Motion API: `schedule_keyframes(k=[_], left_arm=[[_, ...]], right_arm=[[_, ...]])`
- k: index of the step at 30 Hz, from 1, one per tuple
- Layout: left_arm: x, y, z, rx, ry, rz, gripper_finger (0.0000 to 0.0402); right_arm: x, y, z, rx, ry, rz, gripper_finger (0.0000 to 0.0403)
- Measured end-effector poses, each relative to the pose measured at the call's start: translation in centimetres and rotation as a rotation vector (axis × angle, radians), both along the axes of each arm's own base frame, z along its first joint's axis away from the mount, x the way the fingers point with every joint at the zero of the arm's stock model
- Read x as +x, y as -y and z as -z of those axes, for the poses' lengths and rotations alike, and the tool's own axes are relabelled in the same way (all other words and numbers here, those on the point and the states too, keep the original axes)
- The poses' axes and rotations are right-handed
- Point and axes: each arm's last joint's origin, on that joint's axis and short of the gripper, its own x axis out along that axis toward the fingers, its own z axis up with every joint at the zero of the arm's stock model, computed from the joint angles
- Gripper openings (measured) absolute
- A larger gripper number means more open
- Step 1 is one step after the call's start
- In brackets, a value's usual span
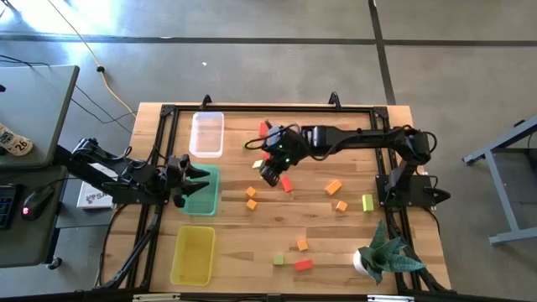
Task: Sort & place blocks by color
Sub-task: Put the green arch block into the transparent bin
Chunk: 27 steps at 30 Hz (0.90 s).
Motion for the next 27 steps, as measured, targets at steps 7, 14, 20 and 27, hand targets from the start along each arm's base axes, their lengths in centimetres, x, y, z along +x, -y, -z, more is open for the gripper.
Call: schedule_keyframes(k=[7, 14, 20, 27], left_arm=[[0.0, -0.1, -0.9, -0.029, 0.098, -0.042, 0.0257], [-0.2, -0.1, -2.5, 0.032, 0.236, -0.034, 0.0261], [-0.3, -0.2, -3.5, 0.07, 0.26, -0.039, 0.0258], [0.1, -0.1, -6.4, 0.17, 0.224, -0.06, 0.0257]], right_arm=[[1.5, -2.7, -1.9, -0.065, 0.252, -0.056, 0.0021], [2.1, -4.2, -3.2, -0.177, 0.413, -0.069, 0.0021], [2.4, -4.5, -4.0, -0.241, 0.504, -0.063, 0.0021], [2.6, -4.5, -4.9, -0.279, 0.605, -0.053, 0.0021]])
